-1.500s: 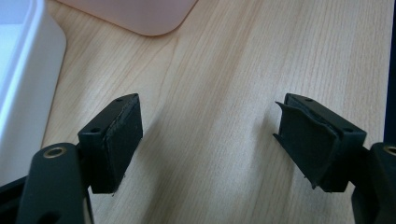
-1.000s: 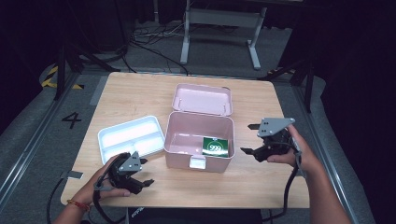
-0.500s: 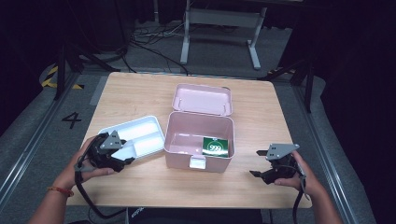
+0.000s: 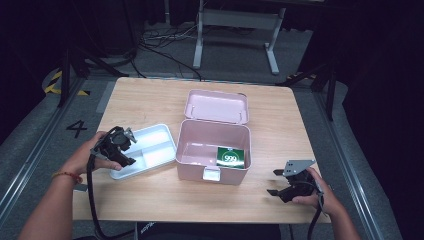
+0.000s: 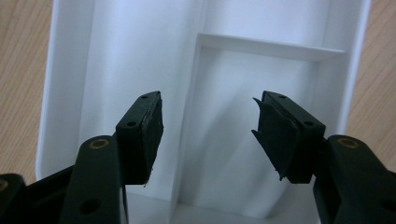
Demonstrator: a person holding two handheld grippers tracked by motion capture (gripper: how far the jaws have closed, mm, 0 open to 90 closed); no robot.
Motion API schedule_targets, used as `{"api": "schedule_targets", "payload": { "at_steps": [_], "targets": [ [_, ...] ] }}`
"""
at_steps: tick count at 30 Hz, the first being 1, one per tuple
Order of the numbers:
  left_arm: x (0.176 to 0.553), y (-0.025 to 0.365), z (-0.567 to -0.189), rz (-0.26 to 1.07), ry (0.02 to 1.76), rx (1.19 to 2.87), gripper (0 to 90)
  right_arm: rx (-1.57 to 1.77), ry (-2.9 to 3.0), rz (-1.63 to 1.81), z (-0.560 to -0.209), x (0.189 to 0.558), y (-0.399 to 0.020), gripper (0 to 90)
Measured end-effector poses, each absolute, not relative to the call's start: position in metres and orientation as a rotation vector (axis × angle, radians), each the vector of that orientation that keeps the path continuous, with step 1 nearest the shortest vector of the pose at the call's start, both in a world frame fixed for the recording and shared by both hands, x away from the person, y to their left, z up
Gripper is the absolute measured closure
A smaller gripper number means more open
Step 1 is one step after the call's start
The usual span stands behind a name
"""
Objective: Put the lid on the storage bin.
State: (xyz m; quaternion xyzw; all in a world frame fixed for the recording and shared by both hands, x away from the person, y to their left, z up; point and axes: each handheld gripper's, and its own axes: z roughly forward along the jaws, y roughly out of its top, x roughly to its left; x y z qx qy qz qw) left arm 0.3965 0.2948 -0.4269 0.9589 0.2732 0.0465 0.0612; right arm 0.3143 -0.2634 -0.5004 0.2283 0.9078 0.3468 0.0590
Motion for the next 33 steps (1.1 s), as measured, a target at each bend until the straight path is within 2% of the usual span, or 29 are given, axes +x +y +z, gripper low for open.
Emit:
{"api": "schedule_targets", "payload": {
  "at_steps": [7, 10, 15, 24, 26, 28, 33],
  "targets": [
    [0.415, 0.285, -0.434, 0.023, 0.815, 3.043, 47.2, 0.683, 2.767, 1.043, -0.504, 0.315, -0.262, 25.3],
    [0.421, 0.281, -0.437, 0.019, 0.800, 3.081, 50.5, 0.681, 2.773, 1.038, -0.506, 0.314, -0.261, 25.5],
    [0.428, 0.275, -0.443, -0.002, 0.781, 3.122, 63.0, 0.680, 2.783, 1.032, -0.508, 0.313, -0.260, 25.4],
    [0.435, 0.271, -0.444, -0.068, 0.770, 3.140, 74.4, 0.677, 2.799, 1.033, -0.511, 0.314, -0.258, 24.8],
    [0.435, 0.270, -0.444, -0.036, 0.759, 3.132, 82.7, 0.673, 2.803, 1.025, -0.513, 0.314, -0.257, 23.9],
    [0.433, 0.270, -0.444, -0.027, 0.737, 3.126, 87.5, 0.678, 2.800, 1.031, -0.514, 0.314, -0.258, 23.9],
    [0.430, 0.275, -0.443, -0.033, 0.687, 3.107, 88.9, 0.697, 2.780, 1.032, -0.514, 0.315, -0.262, 23.5]
  ]
}}
